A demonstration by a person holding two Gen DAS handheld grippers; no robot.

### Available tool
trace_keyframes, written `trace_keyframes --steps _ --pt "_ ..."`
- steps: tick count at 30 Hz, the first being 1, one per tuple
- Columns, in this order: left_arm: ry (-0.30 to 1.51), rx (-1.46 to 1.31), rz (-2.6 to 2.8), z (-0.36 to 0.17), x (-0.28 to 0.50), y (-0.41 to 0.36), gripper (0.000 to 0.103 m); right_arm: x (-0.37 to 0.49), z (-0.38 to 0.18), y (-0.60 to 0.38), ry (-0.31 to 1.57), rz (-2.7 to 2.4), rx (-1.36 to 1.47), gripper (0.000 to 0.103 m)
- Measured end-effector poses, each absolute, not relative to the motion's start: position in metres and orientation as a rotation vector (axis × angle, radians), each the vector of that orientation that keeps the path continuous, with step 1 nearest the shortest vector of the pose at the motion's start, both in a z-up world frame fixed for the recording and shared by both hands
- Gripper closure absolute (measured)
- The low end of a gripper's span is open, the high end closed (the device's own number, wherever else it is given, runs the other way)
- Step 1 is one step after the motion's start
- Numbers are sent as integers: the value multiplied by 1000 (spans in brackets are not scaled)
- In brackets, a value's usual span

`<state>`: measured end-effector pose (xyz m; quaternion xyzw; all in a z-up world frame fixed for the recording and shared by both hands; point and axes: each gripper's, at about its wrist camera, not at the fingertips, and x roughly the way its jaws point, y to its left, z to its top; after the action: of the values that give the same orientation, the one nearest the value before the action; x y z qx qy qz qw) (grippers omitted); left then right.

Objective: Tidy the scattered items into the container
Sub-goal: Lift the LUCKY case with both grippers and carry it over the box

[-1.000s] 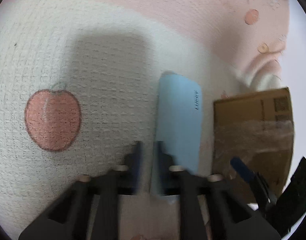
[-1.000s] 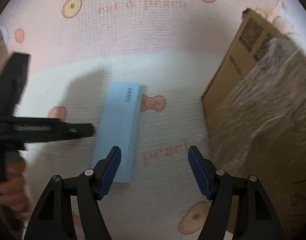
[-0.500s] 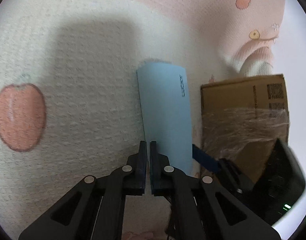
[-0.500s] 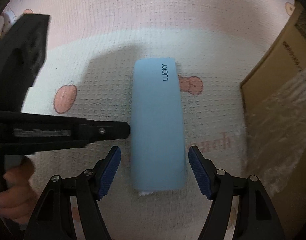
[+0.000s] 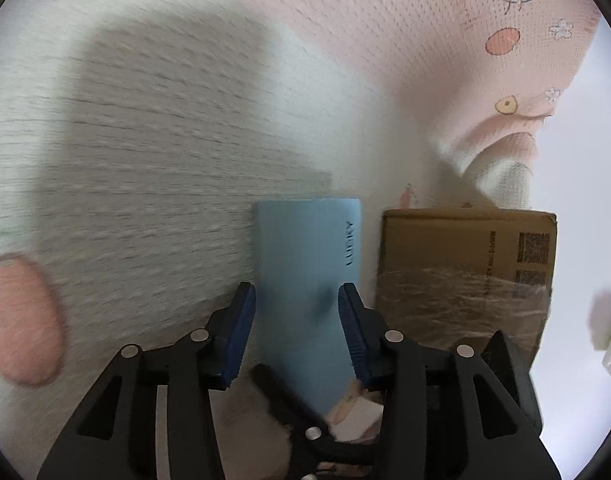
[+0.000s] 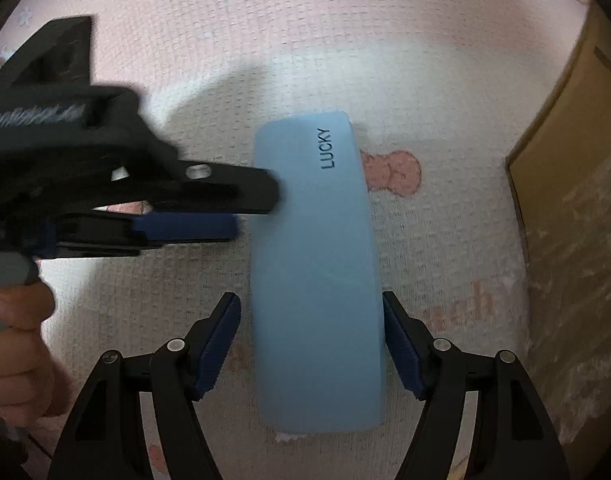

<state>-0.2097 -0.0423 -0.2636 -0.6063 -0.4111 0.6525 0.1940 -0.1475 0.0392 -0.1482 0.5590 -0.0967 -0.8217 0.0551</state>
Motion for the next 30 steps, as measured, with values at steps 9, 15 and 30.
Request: trace_keyframes --steps 9,15,30 --pt "-1052 -1691 1886 -252 -207 -33 62 -142 -142 40 -285 -2512 1645 45" --pt "-1124 -1600 1873 -235 -199 -38 64 -133 -121 42 -295 -2527 1595 45" --pt "-1153 -1228 1999 -112 -186 -43 67 -123 11 49 -281 -2683 1380 45"
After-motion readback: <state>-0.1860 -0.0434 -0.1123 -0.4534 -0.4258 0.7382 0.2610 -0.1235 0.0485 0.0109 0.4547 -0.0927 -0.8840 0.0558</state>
